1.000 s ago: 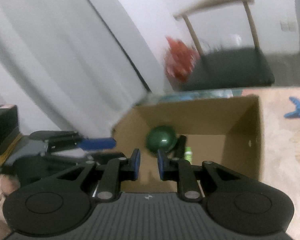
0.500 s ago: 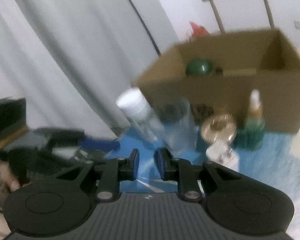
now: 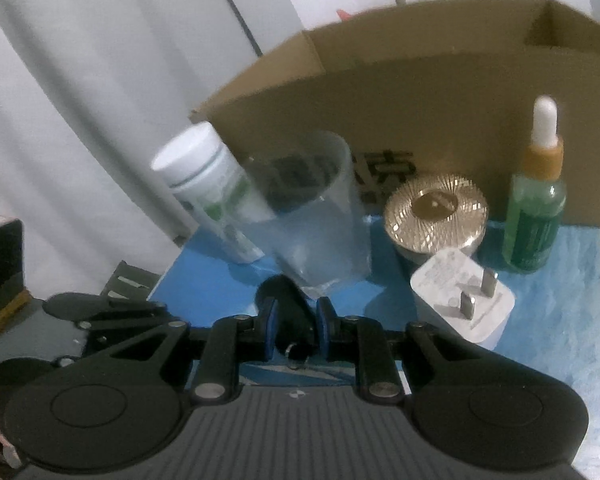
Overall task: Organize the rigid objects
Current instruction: 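Grasp the black oval fob with the right gripper, then carry the black fob over the cardboard box with the right gripper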
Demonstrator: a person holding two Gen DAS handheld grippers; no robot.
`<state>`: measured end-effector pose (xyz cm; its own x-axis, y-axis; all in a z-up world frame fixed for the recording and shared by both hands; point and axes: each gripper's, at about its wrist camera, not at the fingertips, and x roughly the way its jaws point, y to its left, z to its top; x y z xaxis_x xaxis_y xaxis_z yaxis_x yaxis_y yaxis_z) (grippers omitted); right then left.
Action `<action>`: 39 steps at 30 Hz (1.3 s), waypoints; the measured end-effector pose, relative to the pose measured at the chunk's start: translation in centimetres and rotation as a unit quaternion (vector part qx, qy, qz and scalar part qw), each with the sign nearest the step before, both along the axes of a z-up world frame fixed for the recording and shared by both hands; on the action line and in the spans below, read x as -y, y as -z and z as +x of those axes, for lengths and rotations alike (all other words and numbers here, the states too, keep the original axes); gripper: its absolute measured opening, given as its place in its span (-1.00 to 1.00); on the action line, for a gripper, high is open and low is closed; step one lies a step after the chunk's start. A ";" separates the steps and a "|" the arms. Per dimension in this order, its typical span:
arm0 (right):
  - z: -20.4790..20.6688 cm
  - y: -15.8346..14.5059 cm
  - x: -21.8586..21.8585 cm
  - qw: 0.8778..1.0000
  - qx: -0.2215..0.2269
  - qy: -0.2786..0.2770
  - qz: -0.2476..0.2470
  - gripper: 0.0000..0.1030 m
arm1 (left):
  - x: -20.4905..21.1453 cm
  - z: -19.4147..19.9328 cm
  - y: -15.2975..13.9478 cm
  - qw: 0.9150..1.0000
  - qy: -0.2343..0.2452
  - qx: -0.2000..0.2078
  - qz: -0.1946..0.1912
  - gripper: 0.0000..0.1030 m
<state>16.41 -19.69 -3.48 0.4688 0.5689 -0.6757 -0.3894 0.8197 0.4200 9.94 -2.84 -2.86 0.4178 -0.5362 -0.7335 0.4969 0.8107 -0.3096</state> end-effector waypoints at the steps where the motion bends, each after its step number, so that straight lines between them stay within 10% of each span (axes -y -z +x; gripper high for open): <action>1: 0.1 0.3 0.1 1.000 -0.004 0.001 0.003 -0.43 | -0.1 0.1 0.0 1.000 -0.001 -0.001 -0.001 -0.02; 22: -0.6 1.9 2.0 0.991 -0.049 -0.023 0.124 -0.37 | -0.1 0.0 -0.1 1.000 0.012 0.008 -0.011 0.00; 39: -1.2 1.7 1.4 0.991 -0.033 -0.023 0.126 -0.38 | -1.0 -1.4 -0.3 0.999 -0.005 0.034 -0.020 -0.29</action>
<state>15.24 -21.06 -5.18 0.3980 0.7435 -0.5374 -0.3895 0.6673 0.6348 8.59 -1.83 -2.60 0.4715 -0.5597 -0.6815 0.5092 0.8037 -0.3078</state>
